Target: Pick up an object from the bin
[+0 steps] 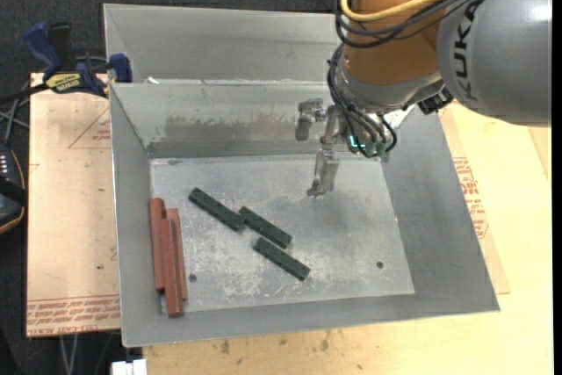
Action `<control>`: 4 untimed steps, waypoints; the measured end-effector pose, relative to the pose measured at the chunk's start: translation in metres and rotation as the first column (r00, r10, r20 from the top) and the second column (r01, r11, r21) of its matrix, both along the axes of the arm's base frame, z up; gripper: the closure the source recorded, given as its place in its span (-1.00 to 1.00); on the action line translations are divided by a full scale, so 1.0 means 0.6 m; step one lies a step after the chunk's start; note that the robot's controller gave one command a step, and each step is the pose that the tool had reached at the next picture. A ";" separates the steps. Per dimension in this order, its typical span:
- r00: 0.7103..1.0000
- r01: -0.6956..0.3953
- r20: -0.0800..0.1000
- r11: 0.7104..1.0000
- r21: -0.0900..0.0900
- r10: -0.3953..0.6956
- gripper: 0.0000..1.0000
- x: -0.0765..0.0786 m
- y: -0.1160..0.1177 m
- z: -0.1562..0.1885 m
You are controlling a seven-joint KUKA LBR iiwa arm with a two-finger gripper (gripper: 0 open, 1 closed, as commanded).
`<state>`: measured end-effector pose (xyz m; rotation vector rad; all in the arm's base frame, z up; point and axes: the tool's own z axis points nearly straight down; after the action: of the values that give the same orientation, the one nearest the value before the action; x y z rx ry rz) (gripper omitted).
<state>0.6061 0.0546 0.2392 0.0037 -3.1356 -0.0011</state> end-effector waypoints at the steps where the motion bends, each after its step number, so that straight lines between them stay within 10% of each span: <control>1: 1.000 0.001 0.008 1.000 0.000 -0.001 -1.00 0.002 -0.001 0.008; 3: 0.996 0.091 0.006 0.996 0.003 -0.091 -1.00 -0.042 0.140 -0.132; 4: 0.992 0.129 0.010 0.992 0.002 -0.129 -1.00 0.023 0.167 -0.167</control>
Offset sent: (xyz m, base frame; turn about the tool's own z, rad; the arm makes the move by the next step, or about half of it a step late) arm -0.0332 0.0931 -0.1692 0.0383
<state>0.6201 0.1546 0.1389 -0.1995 -3.1399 -0.0041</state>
